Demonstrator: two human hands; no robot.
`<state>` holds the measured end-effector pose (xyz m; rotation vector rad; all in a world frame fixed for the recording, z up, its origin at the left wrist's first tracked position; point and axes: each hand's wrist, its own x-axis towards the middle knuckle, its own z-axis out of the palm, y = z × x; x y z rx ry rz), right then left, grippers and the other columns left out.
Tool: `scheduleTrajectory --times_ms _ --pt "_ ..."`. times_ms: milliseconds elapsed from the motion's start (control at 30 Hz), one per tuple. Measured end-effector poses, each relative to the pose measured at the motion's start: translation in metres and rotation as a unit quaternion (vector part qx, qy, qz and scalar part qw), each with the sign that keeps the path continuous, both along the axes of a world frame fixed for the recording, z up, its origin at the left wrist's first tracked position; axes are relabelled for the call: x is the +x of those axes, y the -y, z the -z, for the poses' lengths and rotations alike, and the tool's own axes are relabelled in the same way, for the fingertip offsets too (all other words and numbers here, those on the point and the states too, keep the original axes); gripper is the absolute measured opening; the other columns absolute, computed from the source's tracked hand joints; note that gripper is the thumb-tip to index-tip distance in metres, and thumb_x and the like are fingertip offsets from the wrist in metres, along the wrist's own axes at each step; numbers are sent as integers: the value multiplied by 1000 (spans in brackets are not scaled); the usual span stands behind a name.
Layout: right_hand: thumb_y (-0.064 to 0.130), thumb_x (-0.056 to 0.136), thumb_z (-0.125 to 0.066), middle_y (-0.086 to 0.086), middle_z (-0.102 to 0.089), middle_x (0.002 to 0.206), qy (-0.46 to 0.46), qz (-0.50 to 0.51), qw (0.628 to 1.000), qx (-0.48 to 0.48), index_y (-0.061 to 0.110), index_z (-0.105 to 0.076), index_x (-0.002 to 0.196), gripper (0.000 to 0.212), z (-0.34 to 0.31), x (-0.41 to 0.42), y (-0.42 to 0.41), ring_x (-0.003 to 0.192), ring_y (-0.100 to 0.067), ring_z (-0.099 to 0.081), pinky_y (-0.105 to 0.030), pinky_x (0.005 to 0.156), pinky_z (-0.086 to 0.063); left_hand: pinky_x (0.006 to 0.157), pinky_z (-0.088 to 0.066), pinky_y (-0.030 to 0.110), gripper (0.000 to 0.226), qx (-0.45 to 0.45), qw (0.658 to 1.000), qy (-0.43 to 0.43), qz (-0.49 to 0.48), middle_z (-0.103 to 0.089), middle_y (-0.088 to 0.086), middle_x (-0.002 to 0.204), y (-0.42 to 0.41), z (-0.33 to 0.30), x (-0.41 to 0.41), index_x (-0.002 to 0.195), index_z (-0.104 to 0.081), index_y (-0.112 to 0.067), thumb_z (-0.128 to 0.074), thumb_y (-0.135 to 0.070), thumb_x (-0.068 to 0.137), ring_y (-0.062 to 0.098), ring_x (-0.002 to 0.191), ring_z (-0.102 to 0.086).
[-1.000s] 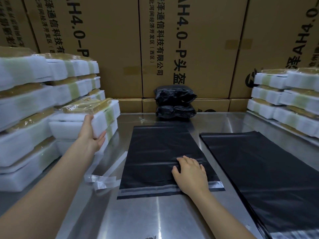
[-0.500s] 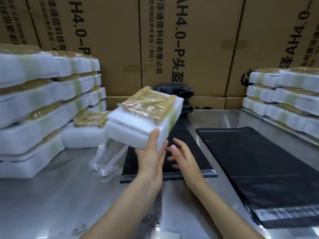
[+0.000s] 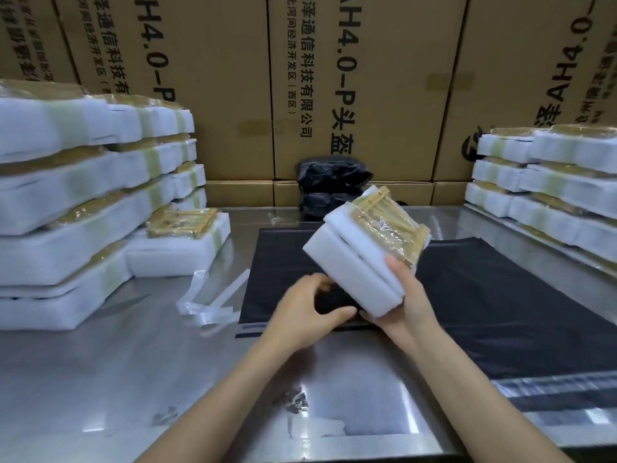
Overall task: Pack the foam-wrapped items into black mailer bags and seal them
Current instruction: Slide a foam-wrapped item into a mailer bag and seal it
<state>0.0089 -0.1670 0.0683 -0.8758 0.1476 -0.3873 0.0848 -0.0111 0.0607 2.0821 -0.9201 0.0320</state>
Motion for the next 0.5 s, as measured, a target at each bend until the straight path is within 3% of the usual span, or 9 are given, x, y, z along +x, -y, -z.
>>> scheduleTrajectory --times_ms 67,133,233,500 --pt "40 76 -67 -6 -70 99 -6 10 1000 12 25 -62 117 44 8 -2 3 79 -21 -70 -33 65 -54 97 -43 27 63 94 995 34 -21 -56 -5 125 -6 0 16 131 -51 -24 -68 -53 78 9 117 -52" --pt "44 70 -69 -4 -71 96 -8 16 999 27 28 -64 113 46 15 -2 4 79 -22 -70 -41 80 -52 96 -42 26 70 170 985 34 -16 -53 -3 132 -6 2 27 136 -49 -22 -68 -55 77 13 121 -50" --pt "49 69 -67 -2 -73 94 -27 19 999 41 31 -66 109 44 16 -1 5 88 -24 -68 -51 97 -41 91 -44 25 59 173 983 44 -43 -57 -5 124 -1 5 34 127 -59 -23 -69 -53 77 13 114 -53" --pt "53 72 -65 -2 -74 96 -15 1 998 54 32 -72 97 33 15 -2 13 86 -22 -71 -54 93 -41 91 -49 33 26 232 966 109 -19 -64 -10 119 3 -6 40 113 -69 -26 -61 -34 90 14 108 -59"
